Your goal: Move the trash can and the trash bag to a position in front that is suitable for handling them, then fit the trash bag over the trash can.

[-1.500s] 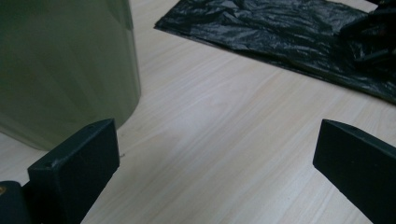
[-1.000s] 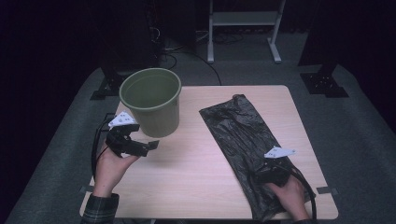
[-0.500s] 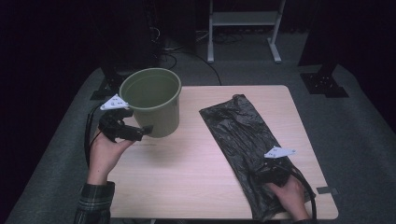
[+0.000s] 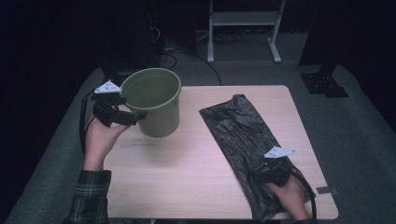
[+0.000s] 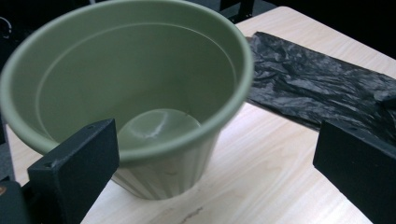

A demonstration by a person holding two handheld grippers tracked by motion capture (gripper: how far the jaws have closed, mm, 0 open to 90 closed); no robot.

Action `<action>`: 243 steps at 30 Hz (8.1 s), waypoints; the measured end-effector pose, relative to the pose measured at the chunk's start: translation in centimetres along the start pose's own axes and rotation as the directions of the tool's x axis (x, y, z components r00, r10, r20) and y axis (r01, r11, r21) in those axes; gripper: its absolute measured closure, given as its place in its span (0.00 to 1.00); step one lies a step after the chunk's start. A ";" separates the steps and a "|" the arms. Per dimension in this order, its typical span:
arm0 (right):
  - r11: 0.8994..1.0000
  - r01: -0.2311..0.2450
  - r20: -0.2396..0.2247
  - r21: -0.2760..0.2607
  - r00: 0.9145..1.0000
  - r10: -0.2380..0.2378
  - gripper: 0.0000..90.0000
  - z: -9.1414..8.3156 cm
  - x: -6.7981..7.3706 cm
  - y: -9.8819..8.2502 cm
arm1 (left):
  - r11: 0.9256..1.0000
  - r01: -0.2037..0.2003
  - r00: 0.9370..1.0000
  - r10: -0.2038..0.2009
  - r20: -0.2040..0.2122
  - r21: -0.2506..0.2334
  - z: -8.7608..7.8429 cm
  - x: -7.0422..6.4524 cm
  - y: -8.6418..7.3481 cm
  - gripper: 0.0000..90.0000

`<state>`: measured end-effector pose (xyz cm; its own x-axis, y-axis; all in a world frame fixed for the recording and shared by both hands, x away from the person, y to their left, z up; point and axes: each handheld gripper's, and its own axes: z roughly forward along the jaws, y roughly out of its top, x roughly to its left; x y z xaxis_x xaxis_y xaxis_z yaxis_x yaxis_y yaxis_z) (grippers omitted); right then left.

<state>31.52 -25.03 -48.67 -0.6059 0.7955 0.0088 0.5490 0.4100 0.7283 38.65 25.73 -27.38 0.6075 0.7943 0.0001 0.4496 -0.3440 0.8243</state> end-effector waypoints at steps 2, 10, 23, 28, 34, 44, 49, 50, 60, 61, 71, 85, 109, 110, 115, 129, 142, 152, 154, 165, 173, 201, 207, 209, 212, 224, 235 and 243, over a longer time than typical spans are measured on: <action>1.000 -0.001 0.000 0.000 1.000 0.001 0.11 0.0 0.0 0.0 | 1.000 0.003 1.000 -0.003 -0.010 0.001 0.2 0.5 0.3 0.00; 1.000 -0.001 0.000 0.000 1.000 0.001 0.11 0.0 0.0 0.0 | 1.000 0.024 0.999 -0.024 -0.034 0.013 1.0 2.7 1.4 0.00; 1.000 0.000 0.001 -0.001 1.000 0.000 0.11 0.0 0.0 0.0 | 0.999 0.039 0.996 -0.037 -0.076 0.019 2.3 5.4 1.3 0.00; 1.000 0.000 0.001 -0.001 1.000 0.000 0.11 0.0 0.0 0.0 | 0.997 0.061 0.994 -0.057 -0.096 0.039 2.8 6.7 1.0 0.00; 1.000 0.000 0.001 -0.001 1.000 0.000 0.11 0.0 0.0 0.0 | 0.996 0.075 0.992 -0.069 -0.109 0.052 3.2 7.3 0.8 0.00; 1.000 -0.001 0.001 -0.002 1.000 0.001 0.11 0.0 0.0 0.0 | 0.991 0.097 0.990 -0.086 -0.111 0.093 4.5 8.0 -0.1 0.00; 1.000 0.000 0.001 -0.001 1.000 0.000 0.11 0.0 0.0 0.0 | 0.990 0.112 0.990 -0.104 -0.095 0.087 5.0 8.1 -0.6 0.00; 1.000 0.000 0.001 -0.001 1.000 0.000 0.11 0.0 0.0 0.0 | 0.990 0.112 0.990 -0.104 -0.095 0.087 5.0 8.1 -0.6 0.00; 1.000 0.000 0.001 -0.001 1.000 0.000 0.11 0.0 0.0 0.0 | 0.988 0.122 0.989 -0.114 -0.095 0.094 5.6 8.0 -0.6 0.00; 1.000 -0.001 0.002 -0.001 1.000 0.001 0.11 0.0 0.0 0.0 | 0.986 0.131 0.989 -0.124 -0.076 0.100 5.7 8.0 -0.6 0.00; 1.000 0.000 0.002 -0.001 1.000 0.000 0.11 0.0 0.0 0.0 | 0.987 0.094 0.995 -0.088 -0.045 0.128 6.2 6.4 -0.4 0.00; 1.000 -0.001 0.001 -0.001 1.000 0.001 0.11 0.0 0.0 0.0 | 0.992 0.059 0.998 -0.063 0.030 0.107 5.7 2.9 -1.1 0.00; 1.000 -0.006 0.002 -0.001 1.000 0.006 0.11 0.0 0.1 0.0 | 0.989 -0.101 0.977 0.078 0.200 0.105 4.6 -7.0 -1.9 0.00; 1.000 -0.005 0.003 -0.002 1.000 0.005 0.11 0.0 0.1 0.0 | 0.989 -0.103 0.976 0.081 0.202 0.104 4.5 -7.3 -1.9 0.00; 1.000 -0.005 0.003 -0.002 1.000 0.005 0.11 0.0 0.1 0.0 | 0.990 -0.103 0.974 0.081 0.210 0.096 4.3 -8.2 -2.1 0.00; 1.000 -0.003 0.004 -0.001 1.000 0.003 0.11 0.0 0.0 0.0 | 0.990 -0.109 0.959 0.081 0.272 0.092 3.3 -9.8 -2.8 0.00; 1.000 -0.012 0.011 0.000 1.000 0.012 0.11 0.0 0.2 0.0 | 0.993 -0.112 0.969 0.100 0.227 0.043 2.3 -8.9 -1.3 0.00; 1.000 -0.009 0.008 0.000 1.000 0.009 0.11 -0.1 0.1 -0.1 | 0.996 -0.085 0.979 0.084 0.188 -0.002 -0.8 -8.6 -2.7 0.00; 1.000 -0.010 0.008 0.000 1.000 0.010 0.11 -0.1 0.1 -0.1 | 0.996 -0.088 0.979 0.086 0.184 0.002 -1.1 -8.5 -2.9 0.00; 1.000 -0.008 0.007 0.000 1.000 0.008 0.11 -0.1 0.1 -0.1 | 0.997 -0.074 0.987 0.071 0.146 0.014 -2.7 -8.3 -5.9 0.00; 1.000 -0.008 0.007 0.000 1.000 0.008 0.11 -0.1 0.1 -0.1 | 0.998 -0.064 0.992 0.063 0.112 0.003 -1.4 -8.6 -9.0 0.00; 1.000 -0.007 0.005 0.000 1.000 0.007 0.11 -0.1 0.1 -0.1 | 0.995 -0.079 0.993 0.074 0.088 0.058 6.0 -8.0 -15.9 0.00; 1.000 -0.008 0.005 0.000 1.000 0.008 0.11 -0.1 0.1 -0.1 | 0.993 -0.086 0.993 0.079 0.083 0.084 7.0 -7.7 -16.9 0.00; 1.000 -0.007 0.005 0.000 1.000 0.007 0.11 -0.1 0.1 -0.1 | 0.992 -0.084 0.993 0.076 0.088 0.093 7.3 -7.5 -17.2 0.00; 1.000 -0.007 0.005 0.000 1.000 0.007 0.11 -0.1 0.1 -0.1 | 0.991 -0.085 0.993 0.076 0.087 0.107 7.8 -7.4 -17.7 0.00; 1.000 -0.009 0.006 0.000 1.000 0.009 0.11 -0.1 0.1 -0.1 | 0.980 -0.104 0.991 0.088 0.099 0.170 9.3 -7.5 -19.0 0.00; 1.000 -0.016 0.008 0.006 1.000 0.016 0.11 -0.2 -0.1 0.0 | 0.981 -0.094 0.992 0.079 0.097 0.168 9.3 -7.5 -19.0 0.00; 0.999 -0.039 0.019 -0.013 0.999 0.040 0.11 -1.0 -0.9 0.3 | 0.981 -0.094 0.992 0.078 0.096 0.168 9.3 -7.5 -19.0 0.00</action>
<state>31.64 -26.08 -47.76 -0.5727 0.8194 0.0248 0.5648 0.3724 0.7364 31.66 21.69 -48.35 0.7009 0.7132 0.0104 0.4943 -0.4961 0.7138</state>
